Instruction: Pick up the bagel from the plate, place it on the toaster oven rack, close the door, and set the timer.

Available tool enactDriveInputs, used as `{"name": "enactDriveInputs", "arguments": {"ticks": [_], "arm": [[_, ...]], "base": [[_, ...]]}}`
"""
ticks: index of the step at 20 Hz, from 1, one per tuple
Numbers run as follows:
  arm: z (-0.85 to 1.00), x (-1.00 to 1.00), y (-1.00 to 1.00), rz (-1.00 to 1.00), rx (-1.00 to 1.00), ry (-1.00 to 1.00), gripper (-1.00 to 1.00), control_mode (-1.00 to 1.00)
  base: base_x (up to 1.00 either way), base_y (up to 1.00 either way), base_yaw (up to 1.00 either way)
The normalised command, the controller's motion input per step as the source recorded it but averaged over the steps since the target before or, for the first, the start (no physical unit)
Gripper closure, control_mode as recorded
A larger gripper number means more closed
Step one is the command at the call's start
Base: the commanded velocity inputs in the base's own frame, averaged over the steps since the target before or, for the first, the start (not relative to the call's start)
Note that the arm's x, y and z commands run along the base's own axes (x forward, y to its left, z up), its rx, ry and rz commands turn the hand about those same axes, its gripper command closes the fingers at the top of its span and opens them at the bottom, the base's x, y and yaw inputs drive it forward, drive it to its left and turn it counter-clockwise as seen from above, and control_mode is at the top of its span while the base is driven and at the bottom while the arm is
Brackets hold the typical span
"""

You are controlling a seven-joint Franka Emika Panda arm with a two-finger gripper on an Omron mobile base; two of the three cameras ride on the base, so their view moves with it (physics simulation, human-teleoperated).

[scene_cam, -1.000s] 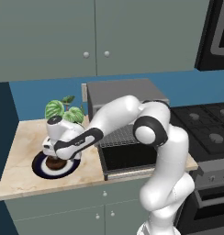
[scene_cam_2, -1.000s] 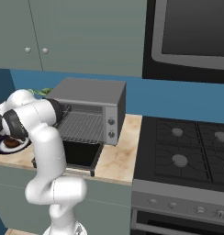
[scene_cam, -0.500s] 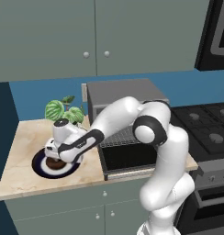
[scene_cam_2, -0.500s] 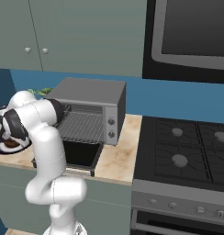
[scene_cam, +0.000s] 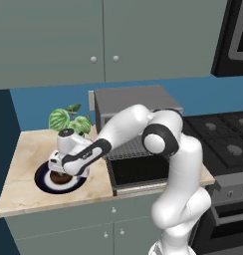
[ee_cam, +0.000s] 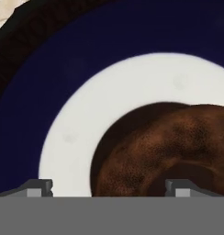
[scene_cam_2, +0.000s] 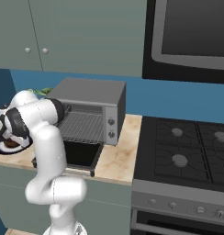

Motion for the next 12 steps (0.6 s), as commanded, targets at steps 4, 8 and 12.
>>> {"name": "enactDriveInputs", "arguments": {"ticks": [4, 8, 12], "arm": [[-0.06, 0.01, 0.06, 0.0, 0.0, 0.06, 1.0, -1.0], [0.09, -0.15, 0.0, -0.04, 0.0, 0.0, 1.0, -1.0], [0.4, -0.34, -0.05, -0.1, 0.0, -0.06, 1.0, -1.0]], "base": [[0.0, 0.0, 0.0], [0.0, 0.0, 0.0], [0.0, 0.0, 0.0]]}}
